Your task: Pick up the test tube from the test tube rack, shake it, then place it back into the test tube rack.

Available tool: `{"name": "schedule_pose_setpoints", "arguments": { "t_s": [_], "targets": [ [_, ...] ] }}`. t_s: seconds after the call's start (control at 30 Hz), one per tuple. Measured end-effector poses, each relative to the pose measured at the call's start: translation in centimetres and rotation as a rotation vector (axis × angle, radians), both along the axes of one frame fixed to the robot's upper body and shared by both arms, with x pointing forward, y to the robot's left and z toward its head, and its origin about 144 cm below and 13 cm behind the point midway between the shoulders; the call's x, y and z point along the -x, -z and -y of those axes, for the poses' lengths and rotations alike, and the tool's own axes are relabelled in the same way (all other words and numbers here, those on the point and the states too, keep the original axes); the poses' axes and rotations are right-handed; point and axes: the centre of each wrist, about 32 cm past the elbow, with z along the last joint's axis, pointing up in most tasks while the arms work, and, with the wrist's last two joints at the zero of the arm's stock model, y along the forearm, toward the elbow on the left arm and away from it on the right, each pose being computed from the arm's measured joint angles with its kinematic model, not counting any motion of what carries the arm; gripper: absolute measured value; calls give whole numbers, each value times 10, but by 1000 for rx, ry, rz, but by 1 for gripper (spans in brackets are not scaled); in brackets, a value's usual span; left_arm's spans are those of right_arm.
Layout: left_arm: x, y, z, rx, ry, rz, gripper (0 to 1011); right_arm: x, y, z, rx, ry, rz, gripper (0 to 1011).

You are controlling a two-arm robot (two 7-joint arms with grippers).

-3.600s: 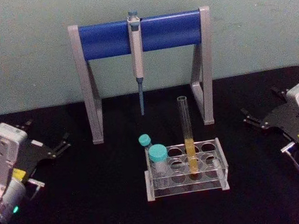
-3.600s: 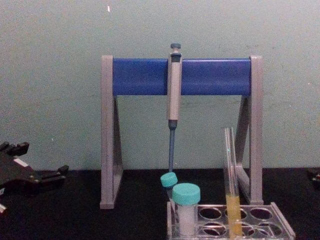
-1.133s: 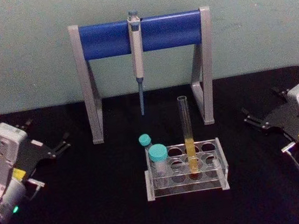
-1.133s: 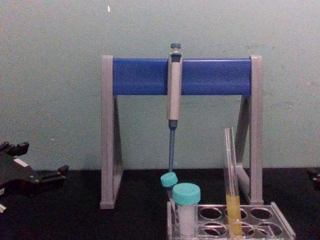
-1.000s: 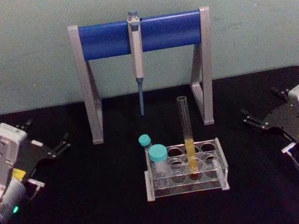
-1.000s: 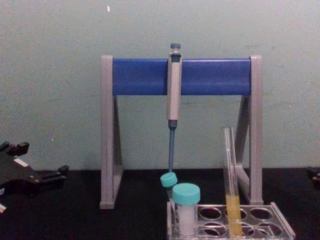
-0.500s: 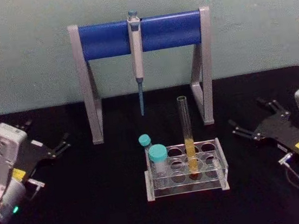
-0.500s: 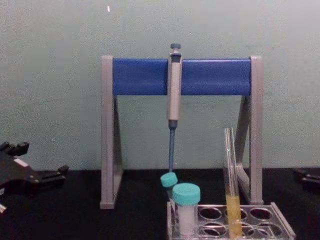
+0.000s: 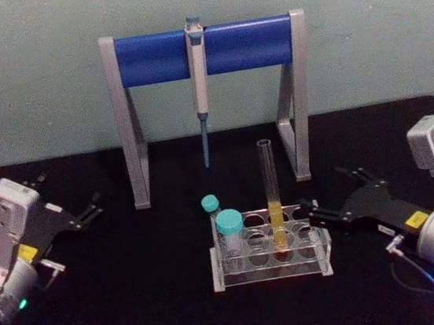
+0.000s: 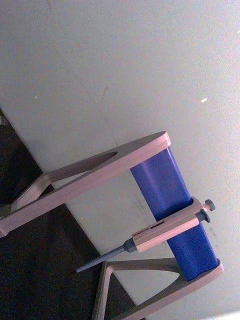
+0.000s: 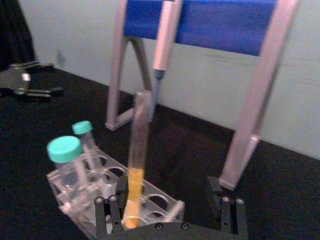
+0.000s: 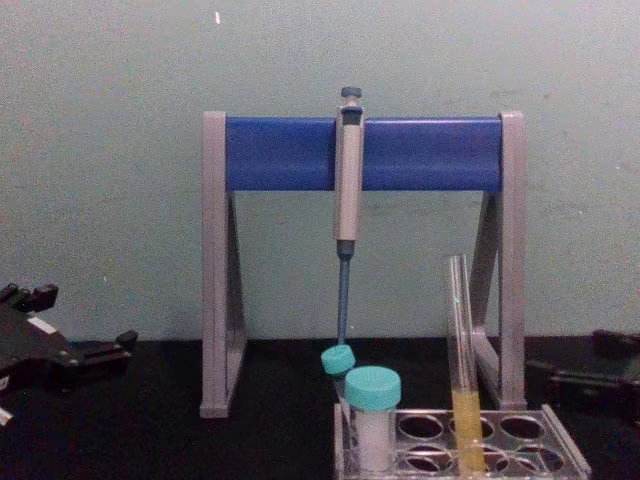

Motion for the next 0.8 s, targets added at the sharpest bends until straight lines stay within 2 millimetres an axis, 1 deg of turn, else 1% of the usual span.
{"name": "schedule_pose_setpoints", "arguments": {
  "t_s": [0.3,0.47,0.8],
  "targets": [
    [0,0,0,0,0,0,1010,-12,-5,-16,-20,-78,-15,1000],
    [0,0,0,0,0,0,1010,-26,-7,-29,-20,-110,-10,1000],
    [0,0,0,0,0,0,1010,-44,-6,-43,-20,-116,-9,1000]
  ]
}}
